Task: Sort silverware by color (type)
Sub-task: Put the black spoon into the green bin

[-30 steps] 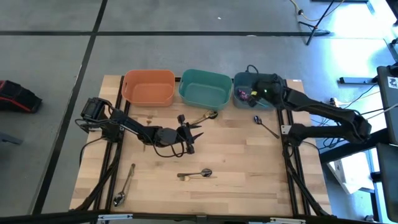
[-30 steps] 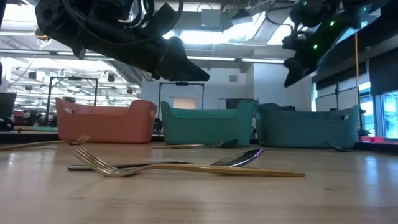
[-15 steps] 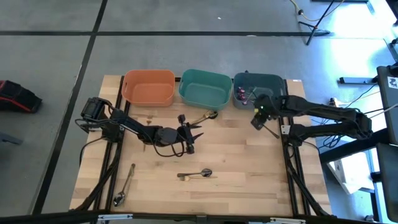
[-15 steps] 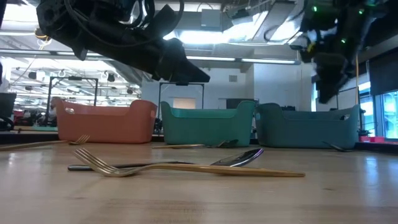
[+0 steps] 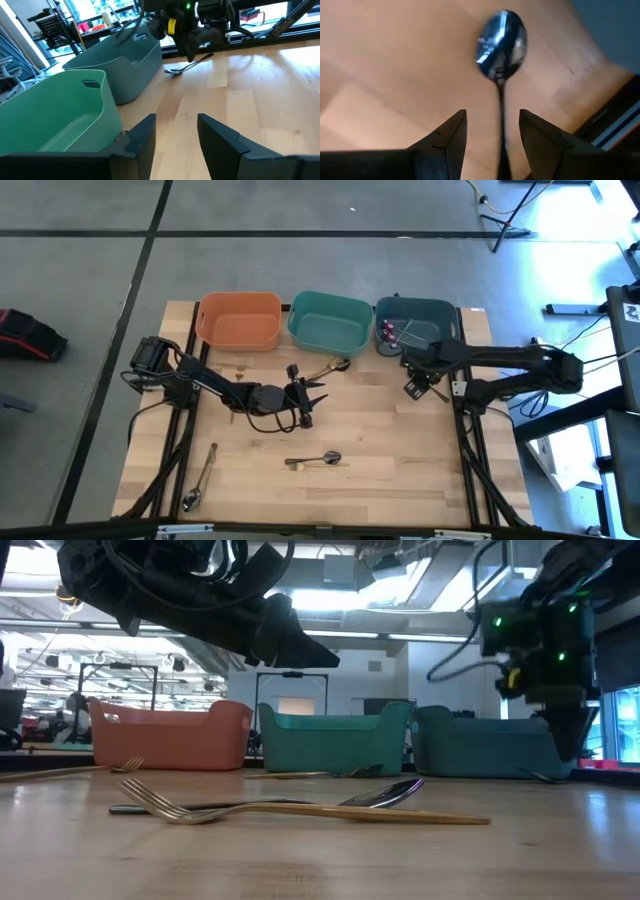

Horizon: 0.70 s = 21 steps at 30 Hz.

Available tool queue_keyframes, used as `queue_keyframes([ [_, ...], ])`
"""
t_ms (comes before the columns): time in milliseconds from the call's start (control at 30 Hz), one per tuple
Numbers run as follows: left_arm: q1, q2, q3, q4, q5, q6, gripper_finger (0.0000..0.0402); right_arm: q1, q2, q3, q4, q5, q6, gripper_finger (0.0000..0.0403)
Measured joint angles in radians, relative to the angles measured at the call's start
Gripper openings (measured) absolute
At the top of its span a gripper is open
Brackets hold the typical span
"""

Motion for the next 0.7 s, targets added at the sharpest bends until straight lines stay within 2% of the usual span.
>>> queue_keyframes([
  [333,-0.011,0.000,0.000,0.000,0.000,0.008,0.0140,-0.102,0.206,0.001,0.012,0.017,-0.003,0.0170],
  [567,-0.011,0.000,0.000,0.000,-0.001,0.008,0.0140,-0.100,0.242,0.005,0.031,0.014,-0.013,0.0169],
  [700,-0.011,0.000,0.000,-0.001,0.000,0.009,0.0140,-0.100,0.242,0.004,0.040,-0.008,-0.032,0.0146],
])
